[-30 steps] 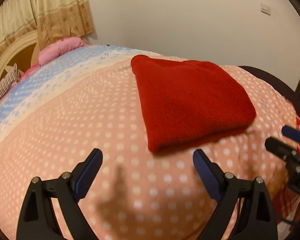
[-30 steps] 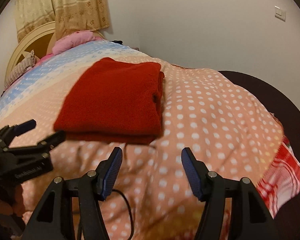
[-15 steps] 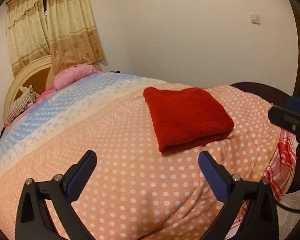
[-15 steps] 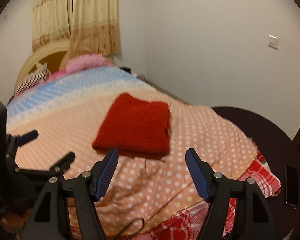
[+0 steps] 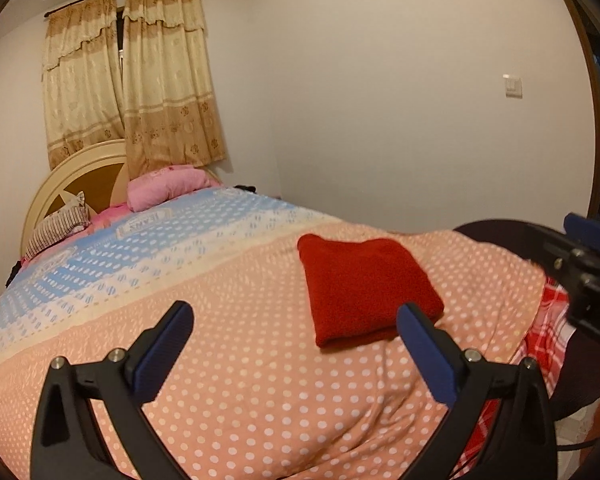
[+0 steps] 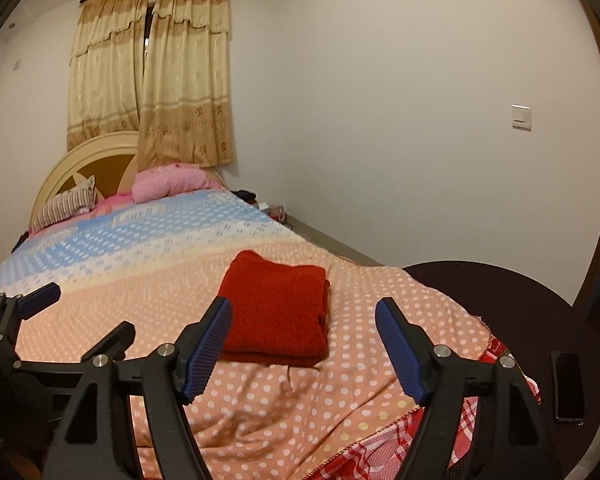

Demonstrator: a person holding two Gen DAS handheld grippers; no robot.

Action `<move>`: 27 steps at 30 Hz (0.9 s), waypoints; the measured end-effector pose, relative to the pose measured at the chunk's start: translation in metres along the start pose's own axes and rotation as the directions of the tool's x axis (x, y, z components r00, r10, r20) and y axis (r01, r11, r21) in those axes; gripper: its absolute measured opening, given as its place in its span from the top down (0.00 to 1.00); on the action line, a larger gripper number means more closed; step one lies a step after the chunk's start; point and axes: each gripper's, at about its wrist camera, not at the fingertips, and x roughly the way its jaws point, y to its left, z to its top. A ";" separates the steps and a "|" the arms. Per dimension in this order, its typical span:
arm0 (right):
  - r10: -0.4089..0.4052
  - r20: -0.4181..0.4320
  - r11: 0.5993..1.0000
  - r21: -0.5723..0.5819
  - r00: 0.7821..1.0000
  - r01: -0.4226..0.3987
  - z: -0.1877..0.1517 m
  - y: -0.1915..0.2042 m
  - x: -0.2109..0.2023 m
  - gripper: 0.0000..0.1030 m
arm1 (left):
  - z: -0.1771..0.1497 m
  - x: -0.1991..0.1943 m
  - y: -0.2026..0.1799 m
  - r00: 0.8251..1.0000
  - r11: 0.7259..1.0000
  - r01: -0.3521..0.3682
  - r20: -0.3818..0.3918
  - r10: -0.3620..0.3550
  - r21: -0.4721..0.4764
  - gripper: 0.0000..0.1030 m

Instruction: Fold small clothes

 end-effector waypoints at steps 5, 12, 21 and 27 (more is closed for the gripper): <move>-0.014 0.005 1.000 0.006 1.000 0.014 0.001 -0.001 -0.001 0.27 | 0.000 0.004 0.006 1.000 1.000 -0.013 -0.016 0.013 -0.020 0.00; -0.017 0.013 1.000 -0.011 1.000 0.017 0.001 0.004 -0.002 0.27 | -0.001 0.004 0.010 0.999 0.999 -0.029 -0.026 0.029 -0.025 0.00; -0.017 0.018 1.000 -0.023 1.000 0.018 0.000 0.008 -0.003 0.27 | 0.002 -0.002 0.010 1.000 1.000 -0.024 -0.004 0.023 -0.012 0.00; -0.026 0.004 1.000 -0.008 1.000 0.026 0.000 0.004 0.000 0.27 | 0.002 0.000 0.007 1.000 1.000 -0.022 -0.013 0.022 0.001 0.00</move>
